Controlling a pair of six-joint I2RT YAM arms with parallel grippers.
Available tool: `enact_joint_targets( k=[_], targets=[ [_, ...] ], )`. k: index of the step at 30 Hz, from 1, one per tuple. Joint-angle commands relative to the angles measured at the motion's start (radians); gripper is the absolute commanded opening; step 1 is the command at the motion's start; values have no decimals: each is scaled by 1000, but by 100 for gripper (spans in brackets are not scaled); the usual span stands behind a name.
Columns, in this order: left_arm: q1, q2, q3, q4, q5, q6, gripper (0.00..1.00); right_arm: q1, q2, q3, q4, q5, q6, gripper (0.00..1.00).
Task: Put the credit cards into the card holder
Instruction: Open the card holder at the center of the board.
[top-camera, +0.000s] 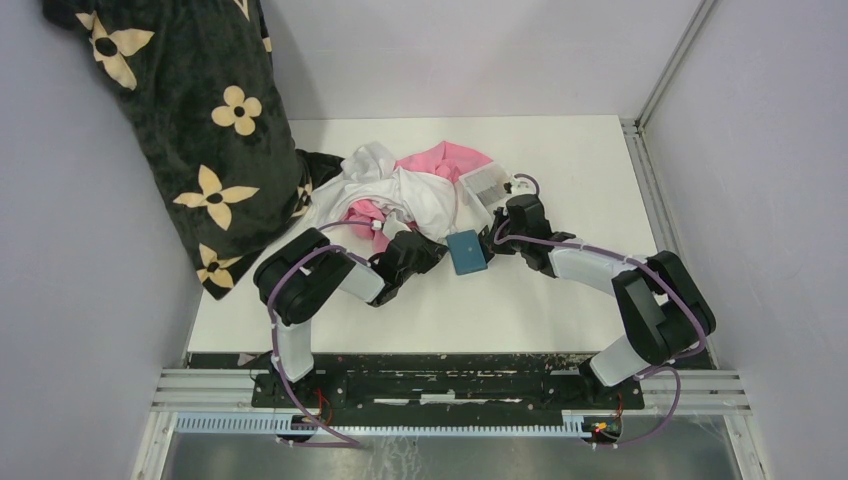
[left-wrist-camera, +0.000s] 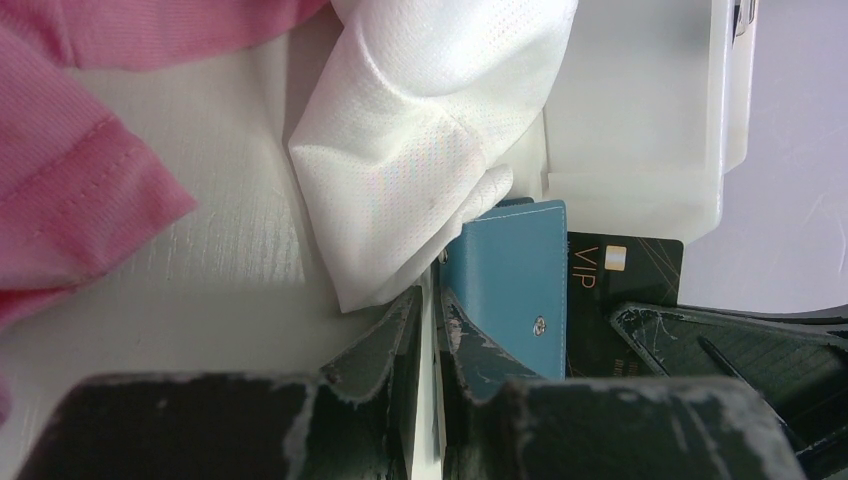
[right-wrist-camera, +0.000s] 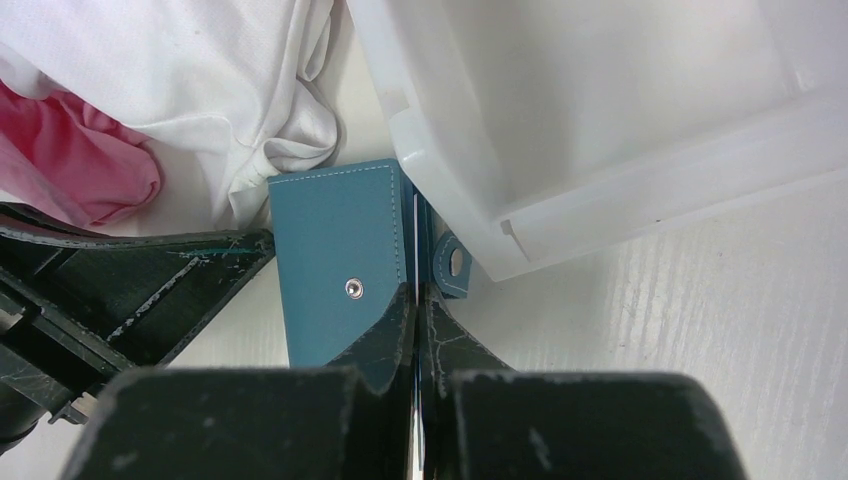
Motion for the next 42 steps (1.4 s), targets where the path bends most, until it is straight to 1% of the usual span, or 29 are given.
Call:
enact_joint_targets(
  k=[1,24,27,32,42],
  targets=[
    [-13,57,-37,-176,13,48,18,-6,-20,1,47,-17,12,1],
    [-14,80,-34,-175,18,46,18,-32,67,-53,150,-65,51,1],
    [-14,81,-37,-174,18,46,17,-47,64,-72,192,-88,80,1],
    [-16,89,-43,-169,26,48,17,-79,69,-110,305,-184,167,1],
    [-18,116,-34,-168,79,82,16,-81,57,-134,434,-279,268,1]
  ],
)
